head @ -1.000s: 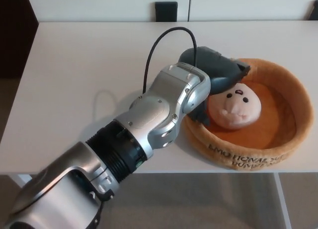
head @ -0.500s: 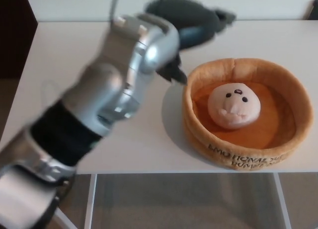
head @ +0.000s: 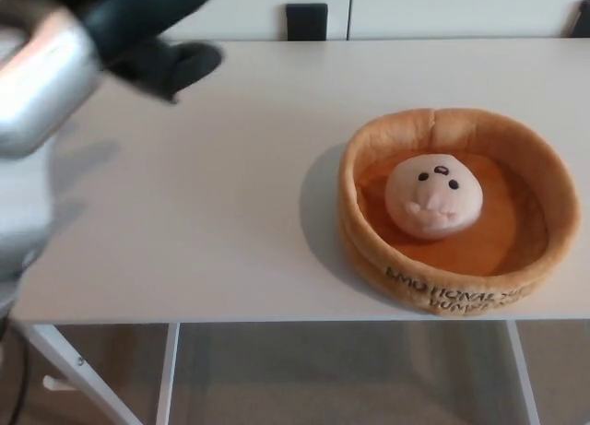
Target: The robot walks towards a table in front, picks a dumpling toy with left hand and puts it in an orange round plate
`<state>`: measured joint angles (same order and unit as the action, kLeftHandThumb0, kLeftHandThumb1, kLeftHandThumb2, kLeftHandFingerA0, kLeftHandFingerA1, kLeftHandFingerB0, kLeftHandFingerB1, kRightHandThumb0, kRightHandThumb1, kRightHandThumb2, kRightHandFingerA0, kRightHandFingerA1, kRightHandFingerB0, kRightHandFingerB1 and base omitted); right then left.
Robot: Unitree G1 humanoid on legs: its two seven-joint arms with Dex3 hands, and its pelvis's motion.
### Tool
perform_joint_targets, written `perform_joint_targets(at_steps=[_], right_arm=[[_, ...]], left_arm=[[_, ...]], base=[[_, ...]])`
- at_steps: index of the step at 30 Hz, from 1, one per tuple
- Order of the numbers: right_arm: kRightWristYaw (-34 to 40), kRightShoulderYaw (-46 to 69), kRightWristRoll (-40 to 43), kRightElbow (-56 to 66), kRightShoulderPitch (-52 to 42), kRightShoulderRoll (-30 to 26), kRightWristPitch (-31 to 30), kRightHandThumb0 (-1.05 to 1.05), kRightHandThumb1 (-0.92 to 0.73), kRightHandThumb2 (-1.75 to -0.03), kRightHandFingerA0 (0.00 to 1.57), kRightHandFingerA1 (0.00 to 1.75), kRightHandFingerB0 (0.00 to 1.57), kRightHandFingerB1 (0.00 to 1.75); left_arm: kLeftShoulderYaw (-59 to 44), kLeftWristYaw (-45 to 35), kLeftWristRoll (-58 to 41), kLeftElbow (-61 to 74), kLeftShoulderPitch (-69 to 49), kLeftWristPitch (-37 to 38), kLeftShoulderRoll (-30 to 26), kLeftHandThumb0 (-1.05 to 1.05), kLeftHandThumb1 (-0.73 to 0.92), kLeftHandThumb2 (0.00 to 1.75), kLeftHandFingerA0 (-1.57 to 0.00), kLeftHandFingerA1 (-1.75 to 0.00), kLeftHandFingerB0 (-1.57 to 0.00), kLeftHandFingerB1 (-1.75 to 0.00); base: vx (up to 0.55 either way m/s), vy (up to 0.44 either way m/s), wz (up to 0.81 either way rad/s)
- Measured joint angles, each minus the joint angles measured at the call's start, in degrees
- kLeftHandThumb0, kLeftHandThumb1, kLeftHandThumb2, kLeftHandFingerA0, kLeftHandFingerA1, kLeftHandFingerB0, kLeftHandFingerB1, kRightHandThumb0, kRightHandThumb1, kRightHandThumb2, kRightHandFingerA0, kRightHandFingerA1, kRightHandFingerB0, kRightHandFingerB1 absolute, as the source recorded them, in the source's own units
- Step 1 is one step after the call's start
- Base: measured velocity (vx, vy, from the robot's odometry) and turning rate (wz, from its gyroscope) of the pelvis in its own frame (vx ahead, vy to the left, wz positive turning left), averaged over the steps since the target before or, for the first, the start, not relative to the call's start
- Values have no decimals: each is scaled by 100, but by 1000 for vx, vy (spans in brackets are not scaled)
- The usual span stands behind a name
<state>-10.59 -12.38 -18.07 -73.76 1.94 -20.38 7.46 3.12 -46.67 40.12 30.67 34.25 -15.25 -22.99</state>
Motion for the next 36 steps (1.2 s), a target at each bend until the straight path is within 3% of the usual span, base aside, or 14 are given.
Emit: perform_joint_targets(at_steps=[2,3,11,12,14,15,23,25,26,27,28,32,33,36], right_arm=[[-2,1,1,-2,-5,0,4,-33,-60,-57,59,51,49,40],[-3,1,0,-3,-10,-1,7,-34,-57,-57,62,51,49,40],[-1,-7,-1,-15,-67,0,10,-36,-56,-56,64,54,48,41],[-2,-8,-2,-15,-70,1,10,-43,-47,-80,56,62,43,53],[-1,-10,-2,-25,-70,2,5,-43,-47,-80,56,62,43,53],[-1,-10,-2,-31,-70,2,2,-36,-59,-57,66,56,50,42],[0,-4,1,-72,-71,3,-12,-40,-61,-59,61,50,49,41],[1,-6,-2,-99,-73,3,-17,-39,-61,-58,58,49,47,39],[2,-7,-3,-110,-72,4,-19,-44,-49,-82,51,60,41,53],[2,-7,-4,-117,-71,3,-21,-44,-49,-82,51,60,41,53],[3,-6,-4,-132,-71,3,-26,-39,-61,-58,59,50,47,40],[19,11,-5,-246,-63,1,-88,-38,-60,-57,59,50,48,40],[25,19,-5,-268,-62,-1,-108,-46,-48,-81,56,61,44,53],[34,22,-5,-284,-53,10,-124,-46,-48,-81,56,61,44,53]], left_arm=[[-522,-53,-174,280,-769,91,19,-4,44,91,-14,-50,-22,-51],[-765,-81,-263,400,-1148,138,26,-21,53,59,-29,-37,-30,-32],[-1781,-97,-593,531,-3775,567,249,-14,61,58,-51,-47,-39,-35],[-1813,-97,-604,510,-3939,592,268,-26,69,60,-63,-59,-44,-39],[-1961,-78,-647,359,-4819,743,336,-26,69,60,-63,-59,-44,-39],[-2005,-53,-653,281,-5128,806,346,-26,66,59,-70,-60,-43,-38],[-2080,401,-565,-704,-7638,1357,293,-31,58,57,-72,-70,-49,-43],[-2068,573,-494,-976,-8301,1536,231,-29,59,57,-77,-72,-69,-53],[-2068,620,-461,-1019,-8550,1588,210,-28,63,59,-73,-68,-68,-53],[-2067,651,-438,-1034,-8746,1632,192,-28,63,59,-73,-68,-68,-53],[-2067,694,-404,-1043,-9034,1699,147,-26,66,58,-66,-63,-70,-54],[-1849,994,-122,-1470,-9896,2068,-389,-25,68,60,-53,-50,-62,-49],[-1737,1078,-51,-1675,-9923,2130,-530,-23,65,58,-61,-55,-65,-51],[-1346,1191,59,-2471,-9482,2148,-654,-23,65,58,-61,-55,-65,-51]], base=[[0,0,0],[0,0,0],[0,0,0],[0,0,0],[0,0,0],[0,0,0],[0,0,0],[0,0,0],[0,0,0],[0,0,0],[0,0,0],[0,0,0],[0,0,0],[0,0,0]])
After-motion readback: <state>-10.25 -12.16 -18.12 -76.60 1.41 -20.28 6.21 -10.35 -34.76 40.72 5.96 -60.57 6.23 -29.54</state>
